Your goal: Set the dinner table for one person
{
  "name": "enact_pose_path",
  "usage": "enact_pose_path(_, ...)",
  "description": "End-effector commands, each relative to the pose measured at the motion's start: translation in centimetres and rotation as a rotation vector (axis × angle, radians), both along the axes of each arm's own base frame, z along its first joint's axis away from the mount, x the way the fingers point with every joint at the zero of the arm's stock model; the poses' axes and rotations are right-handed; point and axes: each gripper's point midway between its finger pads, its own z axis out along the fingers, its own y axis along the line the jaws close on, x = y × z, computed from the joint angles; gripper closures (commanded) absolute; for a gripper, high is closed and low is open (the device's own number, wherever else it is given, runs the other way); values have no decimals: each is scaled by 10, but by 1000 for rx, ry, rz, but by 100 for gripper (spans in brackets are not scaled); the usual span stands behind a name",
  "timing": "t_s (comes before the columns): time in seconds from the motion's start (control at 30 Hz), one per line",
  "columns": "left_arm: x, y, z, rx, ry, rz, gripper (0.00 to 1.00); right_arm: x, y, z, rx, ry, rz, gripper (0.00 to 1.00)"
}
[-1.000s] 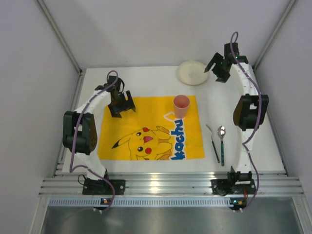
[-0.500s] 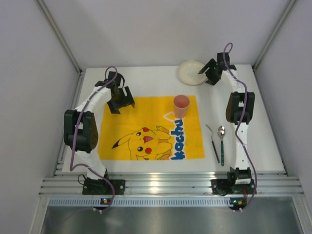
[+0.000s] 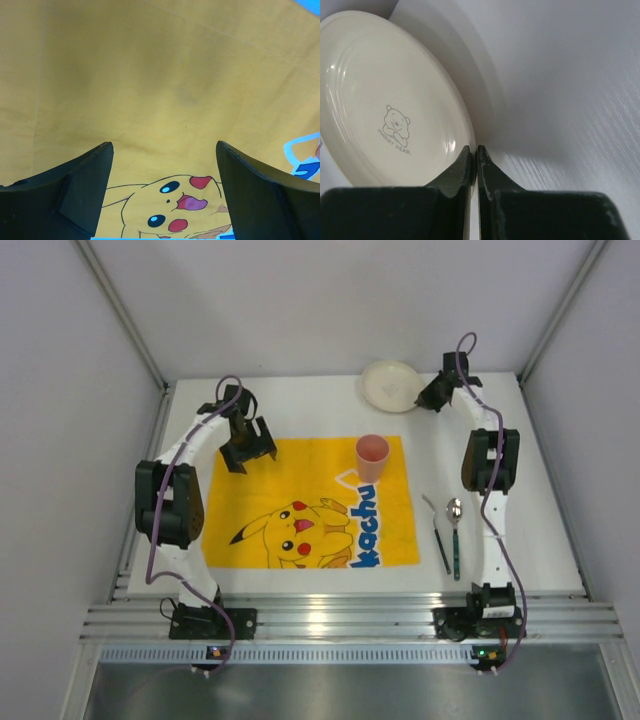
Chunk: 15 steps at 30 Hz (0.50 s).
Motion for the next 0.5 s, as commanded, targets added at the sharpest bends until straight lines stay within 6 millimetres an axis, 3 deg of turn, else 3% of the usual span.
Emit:
enact_pose_path(0.0, 2, -1, 9, 6, -24, -7, 11, 32, 3, 124, 50, -292, -7, 100)
enact_pose_path(0.03, 0, 0, 9, 7, -25, -12, 11, 32, 5, 140, 68, -327, -2, 100)
enact_pose_path(0.07, 0, 0, 10, 7, -32, -15, 11, 30, 10, 174, 103, -388, 17, 100)
enact_pose_path(0.13, -2, 1, 16, 10, -52, -18, 11, 23, 20, 206, 147, -444, 50, 100)
enact_pose_path(0.17, -5, 2, 16, 12, -52, -23, 11, 15, 30, 243, 191, -515, 101, 100)
enact_pose_path(0.23, -6, 12, 25, 60, -85, -13, 11, 1, 44, 267, 229, -538, 146, 100)
enact_pose_path(0.27, -6, 14, 29, 72, -98, -11, 11, -15, 53, 290, 228, -558, 191, 100)
enact_pose_path(0.33, -8, 23, 45, 103, -135, -1, 10, -34, 67, 305, 213, -555, 236, 100)
enact_pose_path(0.37, -7, 30, 51, 132, -153, 16, 10, -56, 84, 325, 214, -564, 282, 100)
enact_pose_path(0.43, -8, 43, 68, 159, -196, 50, 9, -79, 101, 324, 176, -541, 337, 100)
enact_pose_path(0.47, -8, 49, 74, 174, -208, 70, 9, -103, 121, 335, 164, -529, 380, 100)
